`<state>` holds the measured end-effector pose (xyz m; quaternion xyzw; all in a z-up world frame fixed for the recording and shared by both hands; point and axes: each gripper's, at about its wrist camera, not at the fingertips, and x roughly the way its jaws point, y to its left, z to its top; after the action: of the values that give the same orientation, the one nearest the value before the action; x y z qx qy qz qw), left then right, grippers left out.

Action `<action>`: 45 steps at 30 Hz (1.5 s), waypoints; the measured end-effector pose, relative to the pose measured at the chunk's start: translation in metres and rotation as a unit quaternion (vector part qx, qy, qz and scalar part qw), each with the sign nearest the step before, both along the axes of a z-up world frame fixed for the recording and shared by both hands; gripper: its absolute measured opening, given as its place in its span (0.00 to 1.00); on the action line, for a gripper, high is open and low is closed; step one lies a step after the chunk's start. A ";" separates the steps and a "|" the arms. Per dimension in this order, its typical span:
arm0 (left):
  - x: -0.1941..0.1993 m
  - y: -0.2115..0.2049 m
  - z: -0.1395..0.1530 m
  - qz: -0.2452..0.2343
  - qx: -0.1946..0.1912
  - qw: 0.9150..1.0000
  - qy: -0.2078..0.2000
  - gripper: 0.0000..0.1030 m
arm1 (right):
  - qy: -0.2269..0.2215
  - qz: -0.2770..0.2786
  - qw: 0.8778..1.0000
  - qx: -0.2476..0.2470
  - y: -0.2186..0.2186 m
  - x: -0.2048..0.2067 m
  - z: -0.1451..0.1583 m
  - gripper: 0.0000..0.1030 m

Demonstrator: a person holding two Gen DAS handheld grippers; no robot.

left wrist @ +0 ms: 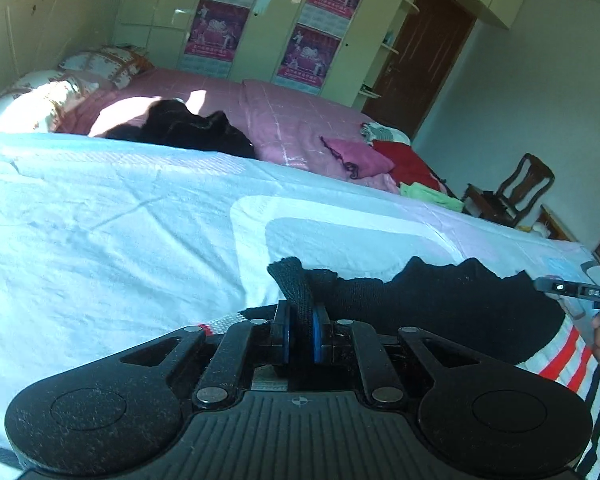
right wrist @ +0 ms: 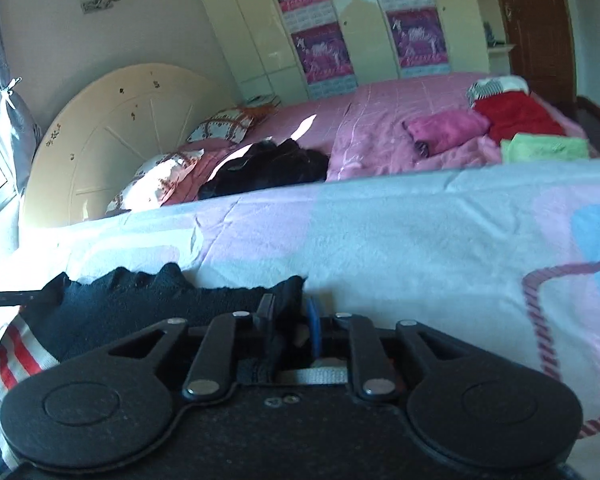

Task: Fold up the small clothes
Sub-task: 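Open both tools and release the hem onto the sweater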

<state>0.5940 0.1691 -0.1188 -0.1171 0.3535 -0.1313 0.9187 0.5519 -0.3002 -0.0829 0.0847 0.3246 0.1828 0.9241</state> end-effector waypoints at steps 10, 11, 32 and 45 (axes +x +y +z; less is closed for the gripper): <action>-0.006 -0.117 0.026 -0.108 0.042 0.992 -0.053 0.53 | 0.005 0.153 0.988 -0.032 0.118 -0.001 0.017 0.19; 0.000 -0.128 0.019 -0.111 0.041 0.992 -0.038 0.53 | 0.014 0.155 0.987 -0.032 0.129 0.002 0.012 0.19; -0.037 -0.114 0.046 -0.043 0.186 0.981 -0.032 0.52 | -0.017 0.019 0.997 -0.070 0.055 -0.040 0.023 0.31; -0.108 -0.150 0.016 -0.033 0.116 0.992 -0.025 0.52 | 0.012 0.130 0.987 -0.098 0.159 -0.088 -0.001 0.21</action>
<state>0.4863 0.0186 -0.1026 0.0053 0.3468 -0.1221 0.9299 0.4643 -0.1411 -0.0843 -0.0466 0.3600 0.2676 0.8925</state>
